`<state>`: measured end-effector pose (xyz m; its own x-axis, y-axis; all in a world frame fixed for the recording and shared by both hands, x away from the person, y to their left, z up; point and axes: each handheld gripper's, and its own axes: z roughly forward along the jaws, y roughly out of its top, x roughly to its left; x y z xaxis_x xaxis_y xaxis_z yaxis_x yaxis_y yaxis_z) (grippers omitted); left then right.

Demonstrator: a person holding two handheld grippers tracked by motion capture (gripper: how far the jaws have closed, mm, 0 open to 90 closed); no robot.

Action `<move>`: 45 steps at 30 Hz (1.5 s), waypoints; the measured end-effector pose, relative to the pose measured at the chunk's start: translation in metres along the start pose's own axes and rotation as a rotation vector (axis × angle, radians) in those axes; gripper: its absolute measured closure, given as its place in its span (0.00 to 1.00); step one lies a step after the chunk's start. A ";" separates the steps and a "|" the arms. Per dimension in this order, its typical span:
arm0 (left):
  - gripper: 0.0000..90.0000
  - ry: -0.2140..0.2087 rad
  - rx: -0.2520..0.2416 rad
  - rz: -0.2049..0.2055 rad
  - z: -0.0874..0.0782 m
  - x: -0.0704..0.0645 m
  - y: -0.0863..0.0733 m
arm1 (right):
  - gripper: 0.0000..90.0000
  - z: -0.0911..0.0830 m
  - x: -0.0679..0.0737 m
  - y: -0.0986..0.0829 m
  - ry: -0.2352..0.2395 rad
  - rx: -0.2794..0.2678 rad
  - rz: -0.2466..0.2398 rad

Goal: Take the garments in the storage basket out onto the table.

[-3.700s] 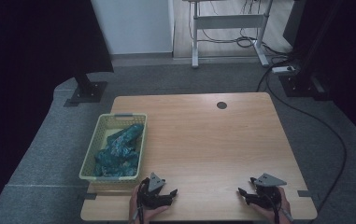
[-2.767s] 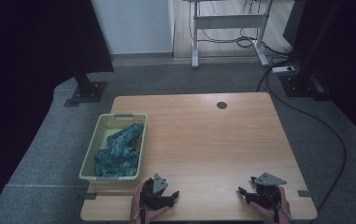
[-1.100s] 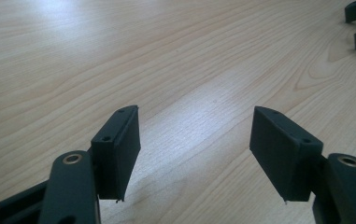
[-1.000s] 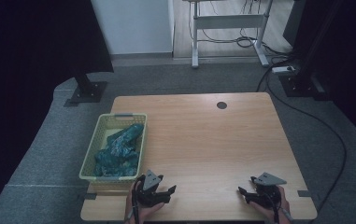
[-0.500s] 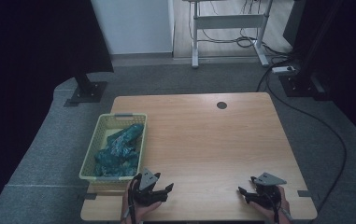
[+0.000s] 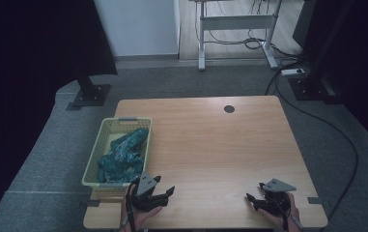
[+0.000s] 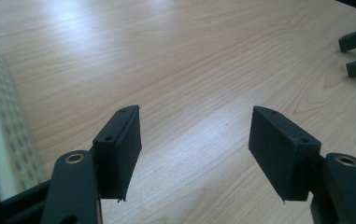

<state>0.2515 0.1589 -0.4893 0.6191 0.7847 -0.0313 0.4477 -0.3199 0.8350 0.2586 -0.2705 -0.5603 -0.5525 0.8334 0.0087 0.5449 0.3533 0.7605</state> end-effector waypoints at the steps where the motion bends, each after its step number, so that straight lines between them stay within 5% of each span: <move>1: 0.38 0.002 -0.004 -0.003 -0.001 0.001 0.000 | 0.34 0.000 0.000 0.000 0.000 0.000 0.000; 45: 0.38 0.068 -0.027 -0.036 -0.022 0.027 0.000 | 0.34 0.000 0.000 0.000 -0.001 0.000 0.000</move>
<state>0.2544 0.1918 -0.4781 0.5574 0.8298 -0.0253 0.4506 -0.2768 0.8487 0.2585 -0.2705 -0.5603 -0.5522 0.8337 0.0082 0.5447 0.3533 0.7605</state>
